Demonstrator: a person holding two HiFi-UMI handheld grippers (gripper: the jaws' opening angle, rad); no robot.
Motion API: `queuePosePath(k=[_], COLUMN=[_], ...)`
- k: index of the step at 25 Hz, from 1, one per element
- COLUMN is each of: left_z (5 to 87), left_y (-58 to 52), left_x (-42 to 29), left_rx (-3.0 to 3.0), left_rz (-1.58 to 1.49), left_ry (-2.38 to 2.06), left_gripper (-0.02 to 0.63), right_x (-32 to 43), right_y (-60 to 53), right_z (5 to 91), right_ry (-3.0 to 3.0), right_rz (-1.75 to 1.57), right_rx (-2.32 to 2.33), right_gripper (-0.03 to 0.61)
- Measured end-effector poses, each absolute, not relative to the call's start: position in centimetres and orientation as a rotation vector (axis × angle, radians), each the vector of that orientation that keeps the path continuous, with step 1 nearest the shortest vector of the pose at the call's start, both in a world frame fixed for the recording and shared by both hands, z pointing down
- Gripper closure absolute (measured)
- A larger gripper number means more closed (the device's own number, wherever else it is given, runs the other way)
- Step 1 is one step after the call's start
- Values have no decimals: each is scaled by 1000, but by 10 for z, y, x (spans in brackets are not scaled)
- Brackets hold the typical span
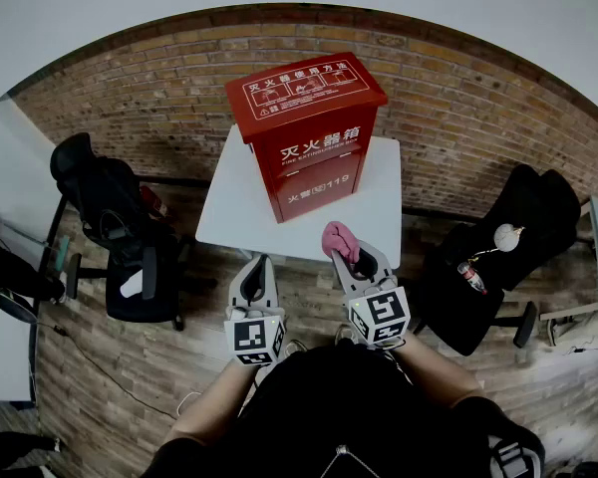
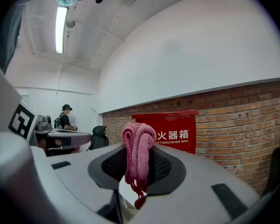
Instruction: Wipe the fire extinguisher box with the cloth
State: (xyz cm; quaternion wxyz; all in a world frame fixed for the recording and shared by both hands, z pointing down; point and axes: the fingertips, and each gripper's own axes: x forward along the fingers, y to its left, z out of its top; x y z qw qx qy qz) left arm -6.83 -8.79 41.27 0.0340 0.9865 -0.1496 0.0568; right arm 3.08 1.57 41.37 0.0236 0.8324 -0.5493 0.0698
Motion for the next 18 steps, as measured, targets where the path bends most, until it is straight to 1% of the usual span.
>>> queuePosePath(k=[11,18], left_z=[415,419], left_y=[-97,-111], left_x=[-83,-99], left_rx=[3023,3013], left_rz=[168,164], left_ry=[-446,-432], left_gripper=[586,586], right_x=[25,22], right_y=[7,-9], right_z=[411,418], right_ry=[-1675,-1560], right_rz=[181,91], right_rx=[2546,2418], right_gripper=[476,476])
